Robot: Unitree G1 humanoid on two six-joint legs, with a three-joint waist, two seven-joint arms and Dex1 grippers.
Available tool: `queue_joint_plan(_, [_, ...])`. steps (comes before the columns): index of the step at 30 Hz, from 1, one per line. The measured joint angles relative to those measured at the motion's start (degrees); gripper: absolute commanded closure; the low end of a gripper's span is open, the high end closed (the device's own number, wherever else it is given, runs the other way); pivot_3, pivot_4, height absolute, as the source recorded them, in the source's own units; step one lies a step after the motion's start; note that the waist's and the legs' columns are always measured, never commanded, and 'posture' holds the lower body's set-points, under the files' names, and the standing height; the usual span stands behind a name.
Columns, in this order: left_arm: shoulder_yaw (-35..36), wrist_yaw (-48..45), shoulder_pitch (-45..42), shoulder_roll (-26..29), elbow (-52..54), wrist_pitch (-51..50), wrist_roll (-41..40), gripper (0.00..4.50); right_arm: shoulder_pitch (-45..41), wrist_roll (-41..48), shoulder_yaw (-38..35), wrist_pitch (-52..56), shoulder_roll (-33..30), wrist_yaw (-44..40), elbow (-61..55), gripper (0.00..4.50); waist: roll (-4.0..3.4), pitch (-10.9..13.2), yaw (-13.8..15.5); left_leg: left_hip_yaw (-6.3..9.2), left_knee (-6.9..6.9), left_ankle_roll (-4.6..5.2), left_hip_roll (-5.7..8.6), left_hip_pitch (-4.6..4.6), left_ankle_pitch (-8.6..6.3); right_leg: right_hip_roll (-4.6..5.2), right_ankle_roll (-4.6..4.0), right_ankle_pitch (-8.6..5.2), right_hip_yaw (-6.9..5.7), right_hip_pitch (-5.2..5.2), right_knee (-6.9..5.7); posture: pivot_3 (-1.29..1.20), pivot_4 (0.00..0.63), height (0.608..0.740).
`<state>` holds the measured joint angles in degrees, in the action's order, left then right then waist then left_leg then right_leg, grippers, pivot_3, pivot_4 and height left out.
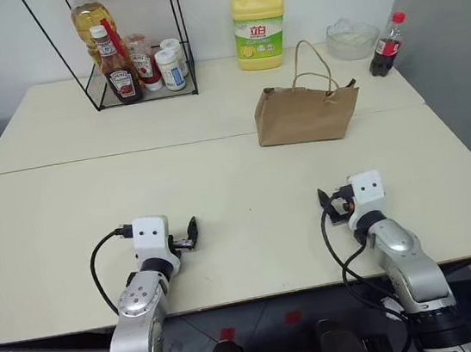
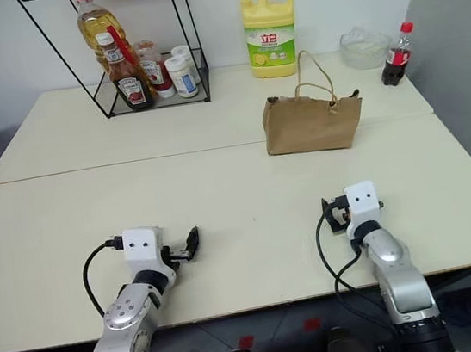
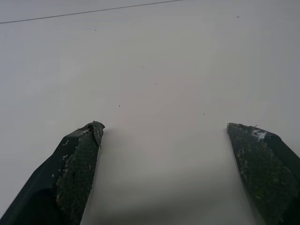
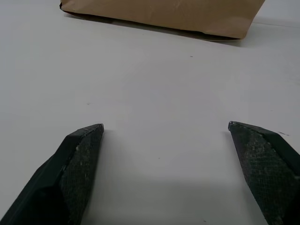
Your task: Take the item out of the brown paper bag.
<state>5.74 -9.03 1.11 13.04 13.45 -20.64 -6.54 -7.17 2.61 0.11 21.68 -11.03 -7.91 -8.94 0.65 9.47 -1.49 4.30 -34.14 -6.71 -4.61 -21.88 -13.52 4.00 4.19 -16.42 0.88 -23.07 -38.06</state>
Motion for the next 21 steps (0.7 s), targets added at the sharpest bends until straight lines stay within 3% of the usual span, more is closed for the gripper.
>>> queue_joint_plan(11, [-1.19, -7.46, -4.34, 4.06, -1.03, -1.88, -1.69, 0.01, -0.56, -1.39, -0.1, -0.95, -2.28, -1.08, 0.0, 0.0, 0.01, 0.01, -0.01, 0.02, -0.03, 0.0, 0.0, -0.03, 0.0, 0.0, 0.01, 0.0, -0.01, 0.0, 0.0, 0.0, 0.15, 0.74])
queue_joint_plan(21, [-1.89, -22.17, -17.09, 14.94, 1.8, -10.38, -9.83, 0.01, -8.53, -0.96, -0.89, 0.12, -7.23, -5.06, 0.01, 0.0, 0.04, 0.06, -0.12, 0.03, -0.11, 0.0, 0.0, -0.1, 0.0, 0.0, 0.02, 0.02, -0.03, -0.03, -0.03, 0.0, 0.15, 0.74])
